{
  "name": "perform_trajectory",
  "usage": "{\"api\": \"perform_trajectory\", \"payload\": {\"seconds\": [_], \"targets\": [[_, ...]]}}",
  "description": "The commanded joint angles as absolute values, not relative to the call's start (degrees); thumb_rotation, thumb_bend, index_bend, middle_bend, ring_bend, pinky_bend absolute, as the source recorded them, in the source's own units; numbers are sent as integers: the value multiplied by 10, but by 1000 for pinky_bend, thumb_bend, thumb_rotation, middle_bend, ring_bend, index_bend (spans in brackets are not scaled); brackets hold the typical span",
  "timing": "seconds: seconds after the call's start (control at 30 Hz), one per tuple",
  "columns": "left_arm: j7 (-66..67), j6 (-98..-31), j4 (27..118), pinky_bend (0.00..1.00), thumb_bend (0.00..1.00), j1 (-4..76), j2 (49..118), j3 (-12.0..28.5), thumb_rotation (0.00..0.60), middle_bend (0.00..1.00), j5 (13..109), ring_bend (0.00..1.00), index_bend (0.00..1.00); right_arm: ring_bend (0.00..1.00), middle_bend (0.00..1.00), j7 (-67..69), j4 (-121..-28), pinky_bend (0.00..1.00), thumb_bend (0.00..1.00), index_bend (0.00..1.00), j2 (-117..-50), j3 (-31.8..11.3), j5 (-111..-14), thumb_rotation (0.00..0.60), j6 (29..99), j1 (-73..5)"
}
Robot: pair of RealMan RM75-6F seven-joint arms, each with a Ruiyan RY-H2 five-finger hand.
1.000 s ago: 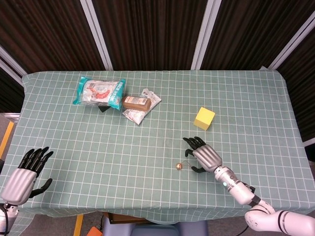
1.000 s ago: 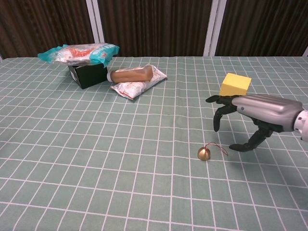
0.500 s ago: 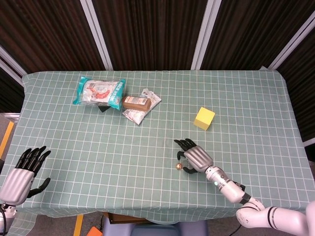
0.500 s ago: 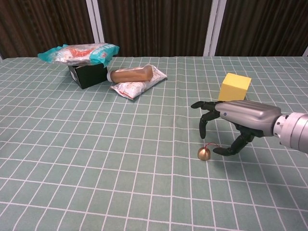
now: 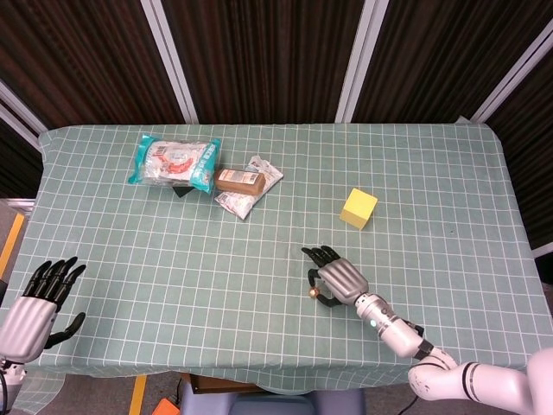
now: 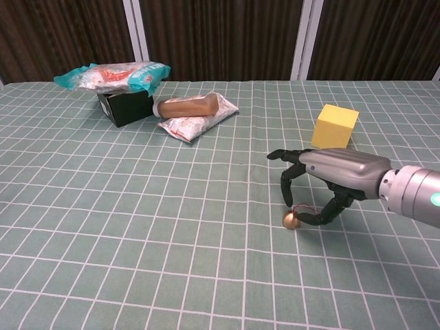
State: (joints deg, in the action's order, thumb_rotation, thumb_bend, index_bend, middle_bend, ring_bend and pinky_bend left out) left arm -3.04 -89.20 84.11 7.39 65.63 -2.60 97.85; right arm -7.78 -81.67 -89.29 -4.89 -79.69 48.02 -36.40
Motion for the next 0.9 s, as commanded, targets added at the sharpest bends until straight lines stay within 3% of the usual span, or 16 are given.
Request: {"api": "perform_trajectory", "payload": {"seconds": [0.03,0.63,0.9], "targets": [[-32,-894,840,46,358,74,657,-26,600,0,979,0,0,0,0,-79,-814,0,463,636,-895,-49,-794,600,481,-366],[-34,-890,841,46,358,73,653,-26,600,0,976,0,0,0,17,-84,-809,0,501,680,-903,-40,-783,600,487,-373],[-35,-893,840,47,358,72,653,-26,600,0,977,0,0,0,40,-91,-812,0,575,719,-904,-38,-779,600,492,-374]]}}
